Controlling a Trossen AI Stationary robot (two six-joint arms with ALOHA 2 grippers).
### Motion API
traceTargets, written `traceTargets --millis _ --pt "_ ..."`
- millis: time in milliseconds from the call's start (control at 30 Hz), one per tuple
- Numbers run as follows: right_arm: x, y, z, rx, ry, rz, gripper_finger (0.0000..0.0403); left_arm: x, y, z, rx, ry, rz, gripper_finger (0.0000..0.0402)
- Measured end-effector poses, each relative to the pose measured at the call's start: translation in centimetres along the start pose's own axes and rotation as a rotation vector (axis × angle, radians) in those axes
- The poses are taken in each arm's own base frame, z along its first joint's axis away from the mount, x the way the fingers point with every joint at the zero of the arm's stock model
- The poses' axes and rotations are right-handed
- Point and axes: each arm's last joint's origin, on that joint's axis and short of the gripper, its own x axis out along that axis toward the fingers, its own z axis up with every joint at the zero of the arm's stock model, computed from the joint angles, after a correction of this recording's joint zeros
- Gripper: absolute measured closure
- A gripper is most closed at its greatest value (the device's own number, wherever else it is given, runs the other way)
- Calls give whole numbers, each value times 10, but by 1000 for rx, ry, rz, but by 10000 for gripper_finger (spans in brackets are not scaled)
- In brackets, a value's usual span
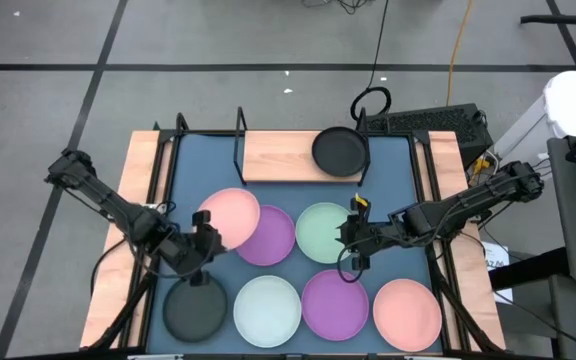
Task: Place and stack plates onto a shelf
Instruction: Put the pink bowl on the shelf
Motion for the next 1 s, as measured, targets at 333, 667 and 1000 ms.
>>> traceTargets --millis 333,667,1000 --pt "0 0 0 23 -2 4 282 -30 15 43 172 -141 5 392" --pt "14 4 -14 -43 -12 5 282 -23 64 79 333 -266 104 392" --pt "6 11 -21 105 50 143 282 14 96 100 422 -249 166 392"
